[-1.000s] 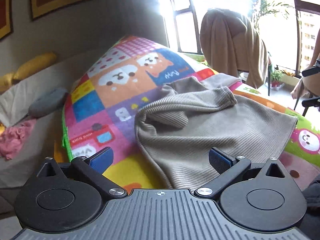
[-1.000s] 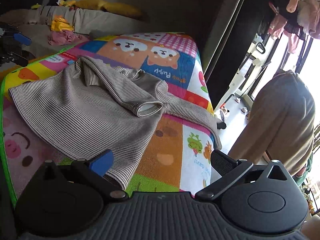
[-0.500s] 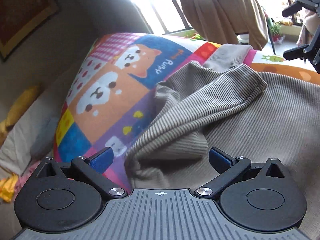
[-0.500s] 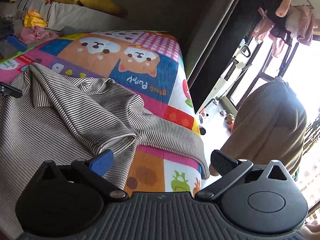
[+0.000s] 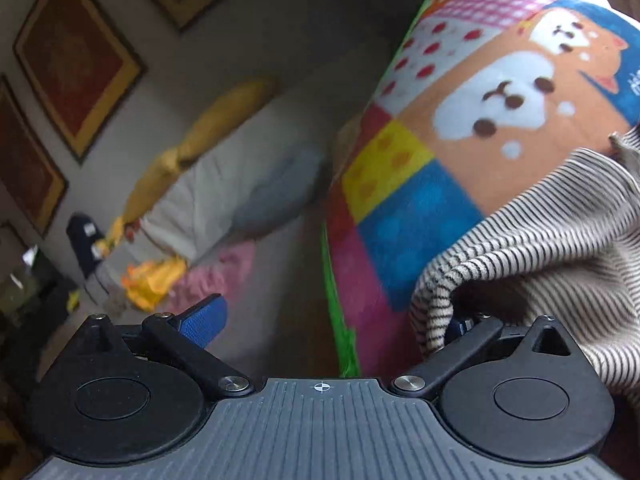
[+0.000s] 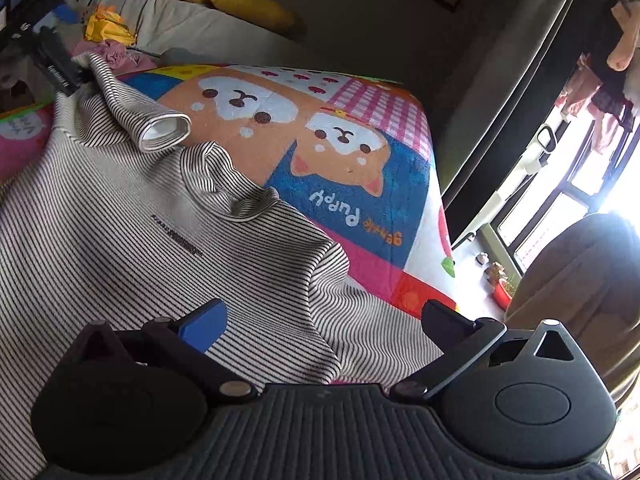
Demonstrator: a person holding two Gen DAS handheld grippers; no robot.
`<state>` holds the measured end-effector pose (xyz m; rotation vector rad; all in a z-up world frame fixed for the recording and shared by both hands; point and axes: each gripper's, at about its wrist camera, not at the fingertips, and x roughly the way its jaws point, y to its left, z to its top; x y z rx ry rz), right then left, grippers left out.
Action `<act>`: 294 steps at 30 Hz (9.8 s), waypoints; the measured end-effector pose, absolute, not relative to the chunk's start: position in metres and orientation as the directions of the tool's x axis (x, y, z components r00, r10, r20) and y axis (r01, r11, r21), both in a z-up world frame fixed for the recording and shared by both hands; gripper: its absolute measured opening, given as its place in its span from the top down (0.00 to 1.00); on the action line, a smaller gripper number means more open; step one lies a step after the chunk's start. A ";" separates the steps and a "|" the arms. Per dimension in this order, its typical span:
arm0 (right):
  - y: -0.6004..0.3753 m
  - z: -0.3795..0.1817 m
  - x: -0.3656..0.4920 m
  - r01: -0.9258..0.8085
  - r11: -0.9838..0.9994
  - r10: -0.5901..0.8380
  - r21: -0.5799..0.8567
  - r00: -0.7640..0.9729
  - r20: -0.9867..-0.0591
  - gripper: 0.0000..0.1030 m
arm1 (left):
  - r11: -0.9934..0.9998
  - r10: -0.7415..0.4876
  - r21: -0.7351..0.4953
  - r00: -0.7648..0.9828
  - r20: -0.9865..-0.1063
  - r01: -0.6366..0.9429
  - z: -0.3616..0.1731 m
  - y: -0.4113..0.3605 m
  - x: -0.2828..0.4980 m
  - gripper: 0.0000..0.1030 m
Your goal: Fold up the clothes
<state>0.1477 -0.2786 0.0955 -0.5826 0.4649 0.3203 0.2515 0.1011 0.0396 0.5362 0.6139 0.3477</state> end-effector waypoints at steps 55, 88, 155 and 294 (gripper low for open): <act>-0.132 0.102 0.247 -0.417 0.780 0.148 -0.466 0.847 -0.510 0.00 | 0.947 0.132 -0.130 0.726 -0.675 -0.293 0.011 0.221 0.227 0.00; -0.351 0.053 0.190 -0.272 0.915 0.031 -0.300 0.785 -0.619 0.00 | 0.906 -0.399 -0.208 0.576 -0.714 0.369 0.015 0.019 0.144 0.00; -0.496 0.082 0.311 -0.213 0.564 0.582 0.798 0.788 -0.200 0.00 | 0.937 -0.343 -0.220 0.601 -0.722 0.270 0.014 0.005 0.165 0.00; -0.272 0.055 0.228 -0.330 0.847 0.069 -0.417 0.846 -0.529 0.00 | 0.972 -0.197 -0.007 0.798 -0.569 0.235 0.055 0.087 0.198 0.32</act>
